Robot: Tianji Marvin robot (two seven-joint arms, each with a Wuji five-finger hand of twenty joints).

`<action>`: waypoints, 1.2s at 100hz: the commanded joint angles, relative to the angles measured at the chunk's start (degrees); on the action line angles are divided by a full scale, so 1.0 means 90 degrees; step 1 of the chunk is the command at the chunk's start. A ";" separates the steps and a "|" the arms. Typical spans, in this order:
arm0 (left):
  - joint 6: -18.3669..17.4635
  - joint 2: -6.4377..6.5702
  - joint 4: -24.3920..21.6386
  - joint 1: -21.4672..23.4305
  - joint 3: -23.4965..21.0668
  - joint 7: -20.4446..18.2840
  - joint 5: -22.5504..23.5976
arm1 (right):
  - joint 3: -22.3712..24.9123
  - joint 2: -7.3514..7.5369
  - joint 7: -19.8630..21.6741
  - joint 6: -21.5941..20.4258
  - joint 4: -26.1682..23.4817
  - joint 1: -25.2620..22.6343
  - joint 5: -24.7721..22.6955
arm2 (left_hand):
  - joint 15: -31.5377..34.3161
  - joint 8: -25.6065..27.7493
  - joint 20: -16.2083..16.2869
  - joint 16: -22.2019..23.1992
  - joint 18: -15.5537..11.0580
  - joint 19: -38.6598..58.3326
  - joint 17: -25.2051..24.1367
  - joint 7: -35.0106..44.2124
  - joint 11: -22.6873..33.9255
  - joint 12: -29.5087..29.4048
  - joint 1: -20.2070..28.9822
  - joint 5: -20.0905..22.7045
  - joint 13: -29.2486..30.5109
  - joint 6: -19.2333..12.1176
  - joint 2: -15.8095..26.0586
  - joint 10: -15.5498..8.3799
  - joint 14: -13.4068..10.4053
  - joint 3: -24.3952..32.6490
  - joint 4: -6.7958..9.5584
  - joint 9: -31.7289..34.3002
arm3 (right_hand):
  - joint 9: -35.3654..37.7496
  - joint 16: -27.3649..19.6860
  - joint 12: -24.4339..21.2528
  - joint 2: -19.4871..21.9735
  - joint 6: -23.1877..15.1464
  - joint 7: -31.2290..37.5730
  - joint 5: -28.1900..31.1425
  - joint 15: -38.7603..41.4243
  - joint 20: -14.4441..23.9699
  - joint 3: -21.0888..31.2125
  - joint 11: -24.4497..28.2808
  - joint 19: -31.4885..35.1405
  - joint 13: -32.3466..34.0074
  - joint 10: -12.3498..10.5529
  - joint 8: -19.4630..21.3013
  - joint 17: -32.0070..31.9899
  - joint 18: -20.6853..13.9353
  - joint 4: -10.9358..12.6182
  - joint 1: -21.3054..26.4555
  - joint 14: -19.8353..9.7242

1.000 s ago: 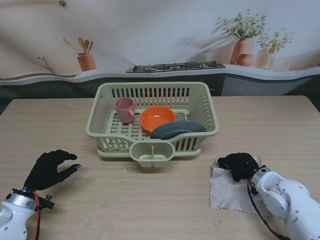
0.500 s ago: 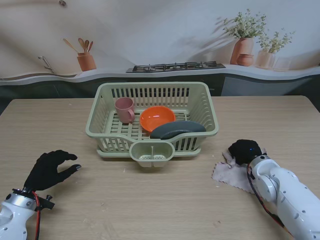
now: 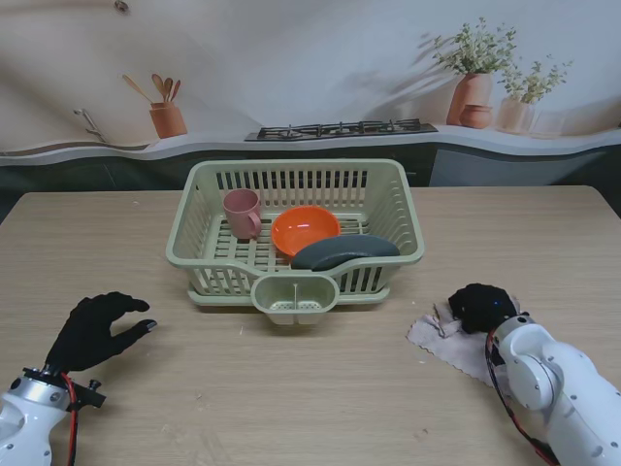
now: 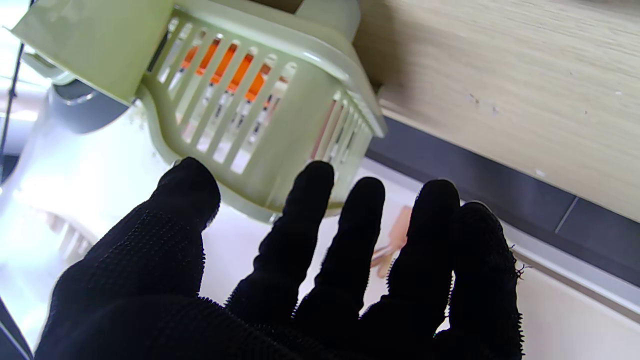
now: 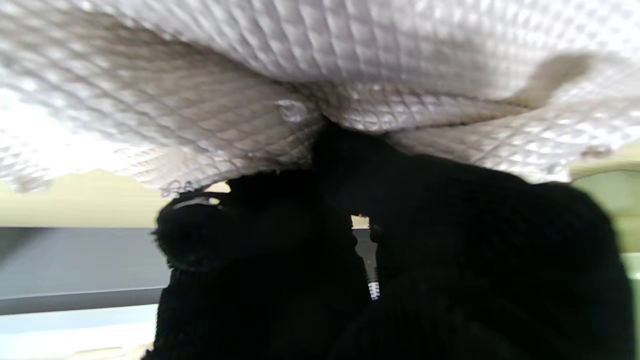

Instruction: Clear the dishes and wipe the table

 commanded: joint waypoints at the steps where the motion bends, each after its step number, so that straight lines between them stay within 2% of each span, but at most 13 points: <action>1: -0.0022 -0.0024 -0.0051 0.0040 -0.0009 -0.0084 -0.0019 | 0.0011 -0.0019 0.0235 -0.0096 0.0150 -0.0442 0.0018 | 0.0049 0.0026 0.0041 0.0053 0.0047 0.0078 -0.0076 -0.0020 0.0025 -0.0117 0.0099 0.0257 -0.0162 0.0039 0.0213 0.0185 0.0248 -0.0148 0.0264 -0.0087 | 0.0167 0.0088 -0.0348 0.0161 0.0395 -0.0417 -0.0011 0.0305 0.0148 0.0115 -0.0522 0.0183 0.0128 -0.0073 -0.0050 -0.0131 -0.0515 -0.0179 0.0141 0.0302; 18: -0.0041 -0.0030 -0.0060 0.0063 -0.0027 -0.0066 -0.0019 | 0.0433 -0.0083 0.0288 -0.0231 -0.0257 -0.0877 0.0236 | 0.0049 0.0029 0.0040 0.0051 0.0047 0.0078 -0.0076 -0.0019 0.0025 -0.0118 0.0100 0.0253 -0.0157 0.0043 0.0214 0.0181 0.0237 -0.0157 0.0266 -0.0087 | 0.0156 0.0058 -0.0356 0.0124 0.0352 -0.0336 -0.0016 0.0322 0.0163 0.0158 -0.0462 0.0160 0.0122 -0.0113 0.0031 -0.0171 -0.0515 -0.0181 0.0150 0.0302; 34: -0.0055 -0.0042 -0.0080 0.0092 -0.0034 -0.0041 -0.0054 | 0.0264 -0.0112 0.0135 -0.0081 -0.0153 -0.0718 0.0311 | 0.0048 0.0032 0.0038 0.0052 0.0046 0.0077 -0.0080 -0.0016 0.0021 -0.0119 0.0106 0.0256 -0.0159 0.0047 0.0221 0.0178 0.0249 -0.0159 0.0268 -0.0090 | 0.0129 0.0044 -0.0351 0.0110 0.0344 -0.0300 -0.0003 0.0315 0.0170 0.0191 -0.0428 0.0122 0.0087 -0.0126 0.0046 -0.0226 -0.0499 -0.0187 0.0158 0.0298; 51: -0.0044 -0.0049 -0.0068 0.0100 -0.0040 0.0034 0.0002 | -0.0291 -0.0149 -0.0032 0.0293 0.0296 -0.0119 0.0540 | 0.0049 0.0034 0.0036 0.0053 0.0035 0.0079 -0.0081 -0.0017 0.0024 -0.0118 0.0108 0.0251 -0.0167 0.0050 0.0230 0.0187 0.0243 -0.0173 0.0266 -0.0092 | 0.0137 0.0043 -0.0356 0.0079 0.0367 -0.0297 0.0026 0.0312 0.0188 0.0213 -0.0412 0.0110 0.0074 -0.0115 0.0031 -0.0257 -0.0437 -0.0191 0.0161 0.0320; 78: -0.0036 -0.0061 -0.0051 0.0110 -0.0057 0.0132 0.0059 | -0.1308 -0.0170 -0.0318 0.0625 0.1235 0.1107 0.0677 | 0.0056 0.0036 0.0034 0.0056 0.0037 0.0078 -0.0087 -0.0017 0.0032 -0.0114 0.0117 0.0253 -0.0161 0.0040 0.0230 0.0183 0.0247 -0.0183 0.0270 -0.0086 | 0.0164 0.0047 -0.0360 0.0049 0.0304 -0.0302 0.0087 0.0305 0.0217 0.0232 -0.0416 0.0103 0.0068 -0.0174 0.0034 -0.0265 -0.0420 -0.0196 0.0154 0.0316; 94: -0.0028 -0.0063 -0.0053 0.0111 -0.0061 0.0135 0.0052 | -0.1809 -0.0214 -0.0413 0.0885 0.1632 0.1582 0.0867 | 0.0053 0.0035 0.0033 0.0054 0.0037 0.0078 -0.0087 -0.0019 0.0027 -0.0116 0.0118 0.0254 -0.0168 0.0056 0.0238 0.0196 0.0249 -0.0193 0.0270 -0.0093 | 0.0155 0.0059 -0.0322 0.0046 0.0277 -0.0299 0.0119 0.0291 0.0227 0.0257 -0.0402 0.0053 0.0039 -0.0196 0.0063 -0.0341 -0.0424 -0.0198 0.0166 0.0297; 106: -0.0032 -0.0065 -0.0047 0.0110 -0.0068 0.0149 0.0061 | -0.1815 -0.0219 -0.0379 0.0922 0.1584 0.1533 0.0912 | 0.0055 0.0036 0.0032 0.0055 0.0037 0.0078 -0.0087 -0.0018 0.0028 -0.0116 0.0124 0.0256 -0.0169 0.0049 0.0236 0.0197 0.0245 -0.0193 0.0272 -0.0093 | 0.0153 0.0069 -0.0315 0.0041 0.0280 -0.0299 0.0129 0.0281 0.0238 0.0264 -0.0400 0.0032 0.0020 -0.0205 0.0072 -0.0390 -0.0413 -0.0201 0.0165 0.0294; 120: -0.0033 -0.0067 -0.0052 0.0116 -0.0073 0.0159 0.0061 | -0.1402 -0.0174 -0.0235 0.0722 0.1229 0.1058 0.0781 | 0.0057 0.0036 0.0032 0.0056 0.0037 0.0079 -0.0087 -0.0018 0.0034 -0.0113 0.0127 0.0256 -0.0166 0.0055 0.0232 0.0190 0.0251 -0.0195 0.0272 -0.0086 | 0.0160 0.0077 -0.0310 0.0031 0.0289 -0.0298 0.0139 0.0272 0.0252 0.0279 -0.0396 0.0021 0.0013 -0.0197 0.0080 -0.0398 -0.0402 -0.0202 0.0173 0.0296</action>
